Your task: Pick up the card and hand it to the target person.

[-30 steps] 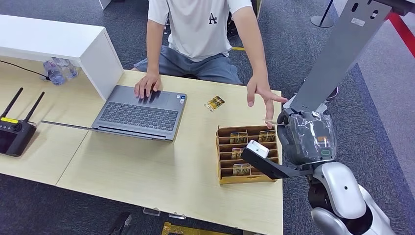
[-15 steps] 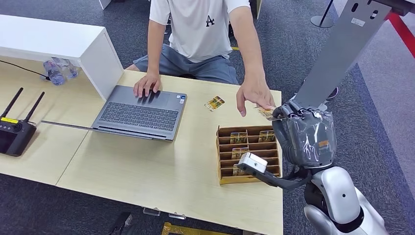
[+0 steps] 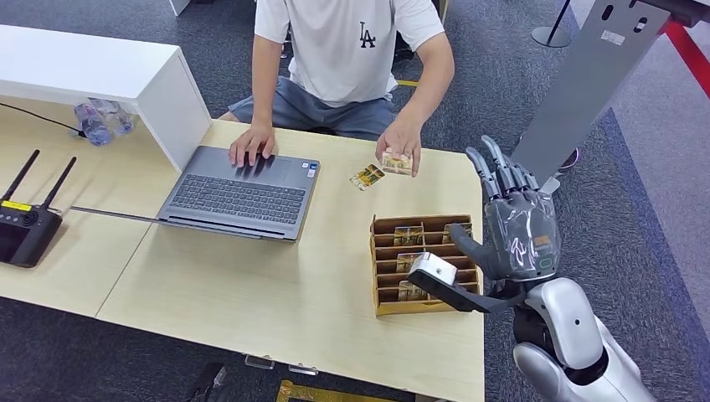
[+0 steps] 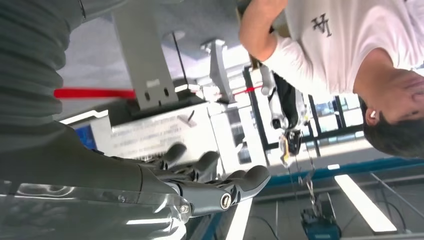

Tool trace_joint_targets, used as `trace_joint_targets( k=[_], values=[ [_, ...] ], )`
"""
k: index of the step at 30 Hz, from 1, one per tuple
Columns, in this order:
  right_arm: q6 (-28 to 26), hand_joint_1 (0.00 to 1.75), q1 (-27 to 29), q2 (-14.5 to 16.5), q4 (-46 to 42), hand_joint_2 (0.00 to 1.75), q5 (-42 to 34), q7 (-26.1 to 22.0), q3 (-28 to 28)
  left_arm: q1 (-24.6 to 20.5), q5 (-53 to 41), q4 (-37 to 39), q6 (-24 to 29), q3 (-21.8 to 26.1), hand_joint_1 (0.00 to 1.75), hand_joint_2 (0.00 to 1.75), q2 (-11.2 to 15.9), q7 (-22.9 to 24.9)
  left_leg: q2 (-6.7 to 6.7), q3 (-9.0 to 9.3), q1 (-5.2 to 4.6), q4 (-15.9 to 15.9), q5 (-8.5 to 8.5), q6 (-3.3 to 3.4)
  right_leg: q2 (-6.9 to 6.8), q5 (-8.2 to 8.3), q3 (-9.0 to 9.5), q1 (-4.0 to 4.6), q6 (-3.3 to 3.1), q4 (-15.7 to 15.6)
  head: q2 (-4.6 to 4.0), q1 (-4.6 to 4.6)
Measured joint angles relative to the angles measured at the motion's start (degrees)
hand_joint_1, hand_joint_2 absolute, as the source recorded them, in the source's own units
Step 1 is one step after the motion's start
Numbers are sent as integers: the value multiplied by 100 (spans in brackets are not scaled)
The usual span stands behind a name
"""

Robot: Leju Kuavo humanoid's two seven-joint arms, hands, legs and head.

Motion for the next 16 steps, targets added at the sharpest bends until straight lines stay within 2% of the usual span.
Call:
trace_joint_targets(
  k=[11,16],
  values=[
    [-210,0,242,-1,248,175,-3574,-947,-125,4,63,0,125,0,0,0,2,51,0,1,0,0,0,0,-1,0,-1,0,0,0,0,-1],
    [-259,0,427,-35,293,175,-4621,-1153,-228,4,90,0,145,0,0,0,5,80,0,1,0,0,0,0,0,0,-1,0,0,0,0,0]
  ],
)
